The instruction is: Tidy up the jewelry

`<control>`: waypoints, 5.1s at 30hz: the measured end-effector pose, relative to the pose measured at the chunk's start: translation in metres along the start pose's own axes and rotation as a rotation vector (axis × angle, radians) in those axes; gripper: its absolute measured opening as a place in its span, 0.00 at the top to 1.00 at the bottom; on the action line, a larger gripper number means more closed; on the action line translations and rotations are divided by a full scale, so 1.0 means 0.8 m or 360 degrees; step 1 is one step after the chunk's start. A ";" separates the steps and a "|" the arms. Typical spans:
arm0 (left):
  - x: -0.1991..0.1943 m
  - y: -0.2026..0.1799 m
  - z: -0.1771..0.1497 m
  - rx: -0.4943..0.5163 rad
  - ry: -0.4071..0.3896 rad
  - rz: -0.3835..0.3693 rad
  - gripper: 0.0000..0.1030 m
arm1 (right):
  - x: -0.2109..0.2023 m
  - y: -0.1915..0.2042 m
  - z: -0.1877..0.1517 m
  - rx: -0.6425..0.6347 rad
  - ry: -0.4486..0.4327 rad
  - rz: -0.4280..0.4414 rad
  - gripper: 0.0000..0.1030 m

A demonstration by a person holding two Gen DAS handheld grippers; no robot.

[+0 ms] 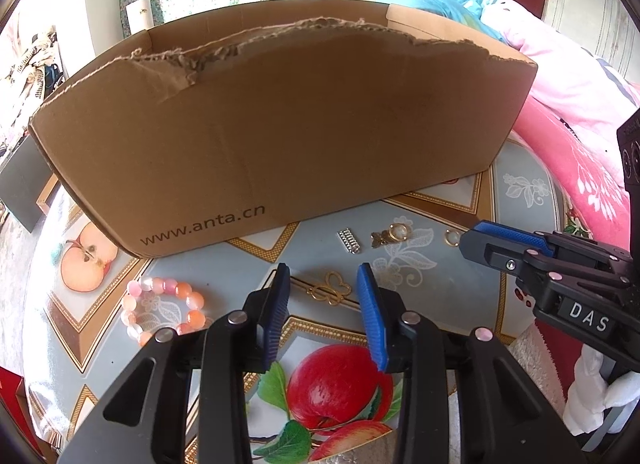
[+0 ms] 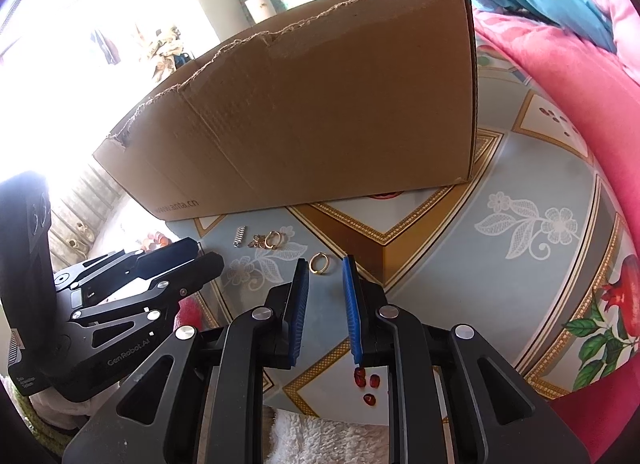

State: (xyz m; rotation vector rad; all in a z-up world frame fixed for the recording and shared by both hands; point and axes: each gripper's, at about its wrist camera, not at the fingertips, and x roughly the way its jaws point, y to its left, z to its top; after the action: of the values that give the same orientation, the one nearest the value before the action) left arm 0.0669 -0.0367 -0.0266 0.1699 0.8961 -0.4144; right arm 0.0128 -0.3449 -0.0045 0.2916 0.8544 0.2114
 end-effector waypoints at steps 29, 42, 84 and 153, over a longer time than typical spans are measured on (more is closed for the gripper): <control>0.003 0.000 -0.001 0.0046 -0.0013 -0.0025 0.67 | 0.003 0.007 -0.005 0.0040 -0.0021 -0.0028 0.83; 0.001 -0.006 -0.009 0.0099 -0.0070 -0.0002 0.67 | 0.000 0.004 -0.003 0.0019 -0.0020 -0.0008 0.83; 0.005 -0.009 -0.008 0.0221 -0.0117 -0.0052 0.81 | 0.042 0.093 -0.003 -0.0526 0.0082 -0.0206 0.83; -0.007 0.006 -0.019 0.0260 -0.0181 -0.0079 0.81 | 0.145 0.177 0.003 -0.0793 0.0226 -0.0076 0.82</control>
State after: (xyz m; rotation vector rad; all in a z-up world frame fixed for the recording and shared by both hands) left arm 0.0549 -0.0262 -0.0316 0.2721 0.7558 -0.5386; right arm 0.0795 -0.1780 -0.0374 -0.2119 0.9176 0.3946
